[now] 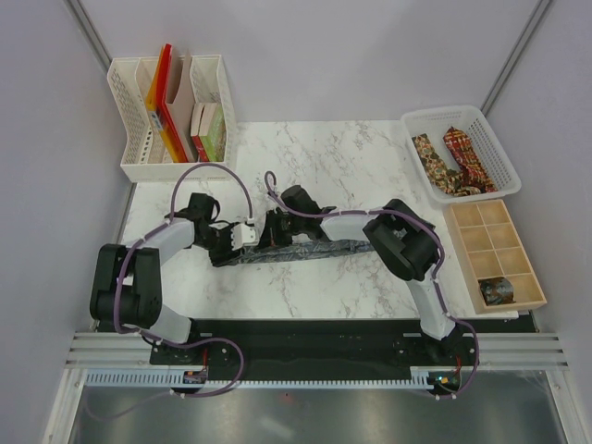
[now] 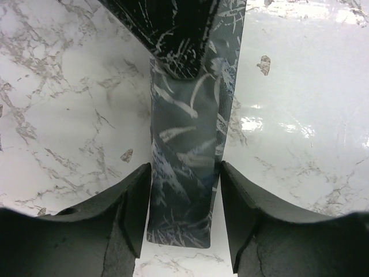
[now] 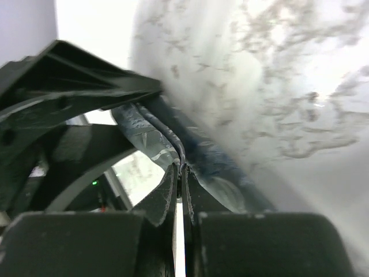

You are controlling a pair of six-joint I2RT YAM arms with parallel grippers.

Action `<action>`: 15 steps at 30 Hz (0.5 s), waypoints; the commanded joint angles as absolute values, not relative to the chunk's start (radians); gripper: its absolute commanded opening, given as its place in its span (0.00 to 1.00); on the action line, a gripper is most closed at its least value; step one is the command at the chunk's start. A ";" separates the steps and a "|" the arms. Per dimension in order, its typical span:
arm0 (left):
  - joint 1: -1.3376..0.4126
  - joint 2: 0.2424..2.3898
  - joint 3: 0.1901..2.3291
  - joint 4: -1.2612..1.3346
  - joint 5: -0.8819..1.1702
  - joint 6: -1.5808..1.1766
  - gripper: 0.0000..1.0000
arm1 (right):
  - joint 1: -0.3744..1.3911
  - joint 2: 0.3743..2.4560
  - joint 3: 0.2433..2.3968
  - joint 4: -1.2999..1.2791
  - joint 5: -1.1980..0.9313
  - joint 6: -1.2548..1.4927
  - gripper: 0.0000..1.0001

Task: Roll the ties
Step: Roll the tie at the center of the board.

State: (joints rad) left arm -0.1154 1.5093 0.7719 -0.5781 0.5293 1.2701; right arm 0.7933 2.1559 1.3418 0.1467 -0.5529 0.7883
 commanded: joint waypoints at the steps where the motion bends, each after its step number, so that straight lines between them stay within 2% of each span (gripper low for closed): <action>1: -0.110 1.488 0.753 -0.589 0.499 1.339 0.57 | 0.781 2.194 1.368 0.092 -0.482 0.716 0.00; 6: -0.068 1.433 0.802 -0.627 0.601 1.316 0.63 | 0.781 2.203 1.358 0.078 -0.471 0.700 0.00; 12: -0.063 1.315 0.856 -0.675 0.738 1.247 0.66 | 0.781 2.206 1.359 0.075 -0.474 0.699 0.00; 15: -0.071 1.322 0.871 -0.692 0.779 1.223 0.66 | 0.781 2.204 1.364 0.074 -0.479 0.701 0.00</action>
